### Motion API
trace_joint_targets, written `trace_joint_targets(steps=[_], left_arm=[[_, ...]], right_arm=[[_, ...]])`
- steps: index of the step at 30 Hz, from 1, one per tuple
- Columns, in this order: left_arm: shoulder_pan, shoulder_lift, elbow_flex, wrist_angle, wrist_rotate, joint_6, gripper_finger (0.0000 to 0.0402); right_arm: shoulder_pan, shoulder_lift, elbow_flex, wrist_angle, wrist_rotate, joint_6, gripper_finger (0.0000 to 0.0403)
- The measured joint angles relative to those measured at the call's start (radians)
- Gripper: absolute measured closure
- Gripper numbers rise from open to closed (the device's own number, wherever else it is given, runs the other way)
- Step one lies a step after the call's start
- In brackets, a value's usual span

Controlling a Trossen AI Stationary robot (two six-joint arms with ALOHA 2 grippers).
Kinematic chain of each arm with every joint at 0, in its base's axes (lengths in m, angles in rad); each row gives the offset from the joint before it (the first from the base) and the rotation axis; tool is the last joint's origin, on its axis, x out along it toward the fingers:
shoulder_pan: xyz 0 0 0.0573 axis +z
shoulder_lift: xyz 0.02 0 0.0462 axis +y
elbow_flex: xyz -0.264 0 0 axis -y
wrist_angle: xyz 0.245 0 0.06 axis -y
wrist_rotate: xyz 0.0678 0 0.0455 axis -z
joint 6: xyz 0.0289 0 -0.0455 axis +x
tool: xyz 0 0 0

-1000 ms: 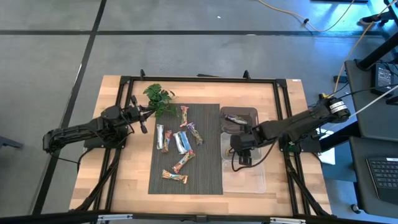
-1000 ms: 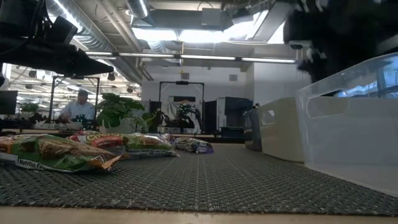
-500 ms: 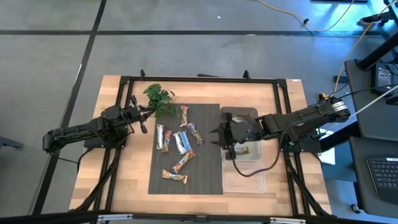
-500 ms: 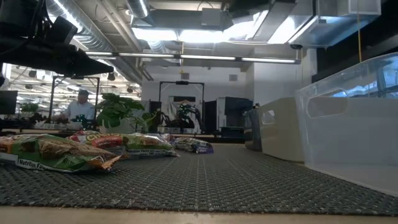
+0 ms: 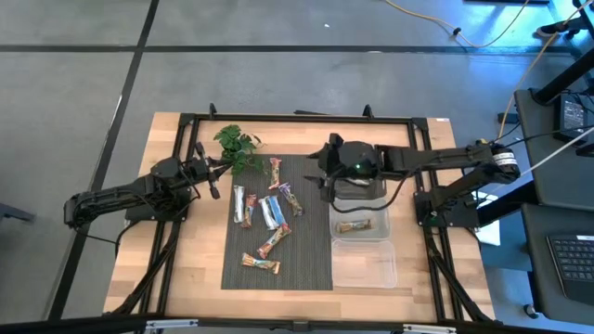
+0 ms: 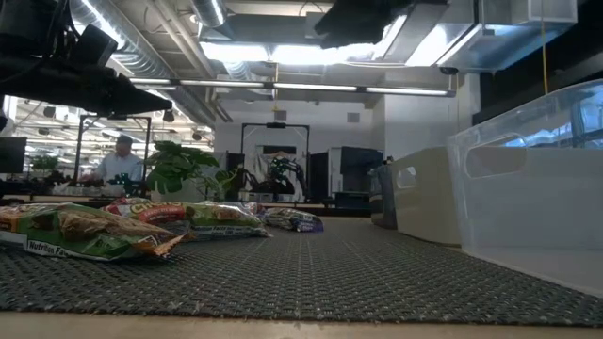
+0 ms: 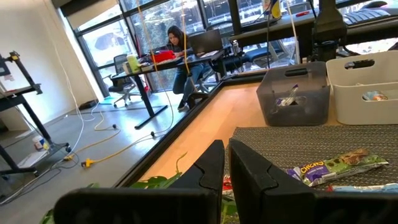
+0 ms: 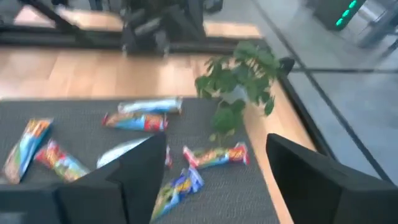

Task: Pick and place Granola Bars by type
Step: Put the red granola bar into the transparent bin

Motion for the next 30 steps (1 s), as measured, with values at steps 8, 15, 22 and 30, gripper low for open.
trace_joint_targets(steps=[8, 15, 22, 30], left_arm=[[0.0, 0.0, 0.0, 0.0, 0.068, -0.093, 0.0384], [0.0, 0.0, 0.0, 0.006, 0.042, -0.054, 0.0384], [0.0, 0.0, 0.0, -0.007, 0.052, -0.053, 0.0384], [0.0, 0.0, 0.0, 0.016, 0.074, -0.042, 0.0384]], right_arm=[[0.004, 0.0, 0.0, -0.188, -0.012, 0.049, 0.011], [0.049, -0.134, -0.035, -0.294, -0.056, 0.08, 0.0116], [0.094, -0.383, -0.309, -0.139, 0.028, 0.151, 0.0115], [0.108, -0.5, -0.517, 0.121, -0.089, 0.145, 0.0115]])
